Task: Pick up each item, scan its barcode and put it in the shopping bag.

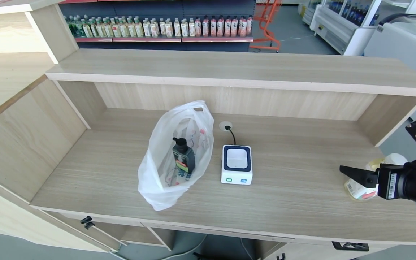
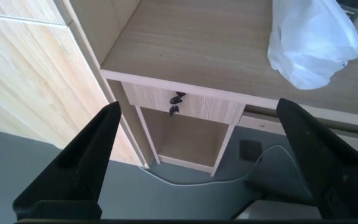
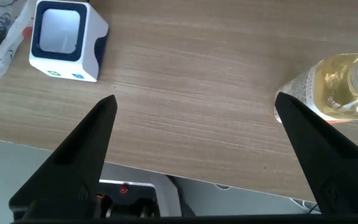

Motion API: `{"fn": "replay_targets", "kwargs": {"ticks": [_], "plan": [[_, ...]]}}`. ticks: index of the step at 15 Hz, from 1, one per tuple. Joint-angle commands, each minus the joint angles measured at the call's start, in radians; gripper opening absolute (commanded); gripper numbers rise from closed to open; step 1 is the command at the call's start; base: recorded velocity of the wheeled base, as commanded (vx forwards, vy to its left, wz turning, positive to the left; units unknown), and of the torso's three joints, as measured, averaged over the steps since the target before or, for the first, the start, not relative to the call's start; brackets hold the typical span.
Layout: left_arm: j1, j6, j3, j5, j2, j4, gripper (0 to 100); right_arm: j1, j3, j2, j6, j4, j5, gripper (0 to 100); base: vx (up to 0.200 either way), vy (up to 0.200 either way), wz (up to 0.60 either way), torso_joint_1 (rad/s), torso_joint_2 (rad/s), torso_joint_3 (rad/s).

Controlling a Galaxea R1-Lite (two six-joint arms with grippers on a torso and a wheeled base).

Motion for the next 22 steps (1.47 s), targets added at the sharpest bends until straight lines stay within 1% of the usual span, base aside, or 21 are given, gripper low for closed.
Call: {"fn": "replay_targets", "kwargs": {"ticks": [1,3,5,7,8,11,13,15,16,17,18,19,20,22], "plan": [[0.0,-0.001,0.0,0.0,0.0,0.0,100,0.001,0.009,0.012,0.0,-0.001,0.0,100,0.0,-0.2,0.0,0.007,0.01,-0.007],[0.0,-0.001,0.0,0.0,0.0,0.0,100,-0.001,0.029,0.017,-0.001,0.001,-0.003,100,0.0,-0.2,0.0,0.0,0.0,-0.002],[0.0,0.001,0.0,0.0,0.0,0.0,100,-0.002,0.04,0.029,-0.004,0.013,-0.057,100,0.0,-0.2,0.0,0.005,0.0,-0.002],[0.0,0.004,0.0,0.0,0.0,0.0,100,-0.002,0.037,0.029,-0.006,0.083,-0.089,100,0.0,-0.2,0.0,0.005,0.0,0.005],[0.0,0.004,0.0,0.0,0.0,0.0,100,-0.002,0.038,0.031,-0.004,0.097,-0.089,100,0.0,-0.2,0.0,0.007,0.0,0.002],[0.0,0.006,0.0,0.0,0.0,0.0,100,-0.002,0.034,0.055,-0.004,0.097,-0.091,100,0.0,0.0,0.0,0.0,0.0,0.0],[0.0,0.006,0.0,0.0,0.0,0.0,100,-0.019,0.044,0.075,-0.003,0.097,-0.094,100,0.0,0.0,0.0,0.0,0.0,0.0],[0.0,0.006,0.0,0.0,0.0,0.0,100,-0.028,0.078,0.115,-0.004,0.094,-0.158,100,0.0,0.0,0.0,0.0,0.0,0.0],[0.0,0.004,0.0,0.0,0.0,0.0,100,-0.025,0.083,0.139,0.0,0.088,-0.164,100,0.0,0.0,0.0,0.0,0.0,0.0],[0.0,0.006,0.0,0.0,0.0,0.0,100,-0.018,0.086,0.175,0.005,0.051,-0.163,100,0.0,0.0,0.0,0.0,0.0,0.0],[0.0,0.006,0.0,0.0,0.0,0.0,100,0.004,0.106,0.218,0.005,-0.039,-0.16,100,0.0,0.0,0.0,0.0,0.0,0.0],[0.0,0.006,0.0,0.0,0.0,0.0,100,0.013,0.12,0.241,0.005,-0.091,-0.16,100,0.0,0.0,0.0,0.0,0.0,0.0],[0.0,0.006,0.0,0.0,0.0,0.0,100,0.024,0.178,0.317,-0.011,-0.279,-0.16,100,0.0,0.0,0.0,0.0,0.0,0.0],[0.0,0.006,0.0,0.0,0.0,0.0,100,0.027,0.225,0.382,-0.043,-0.404,-0.16,100,0.0,0.0,0.0,0.0,0.0,0.0]]}}
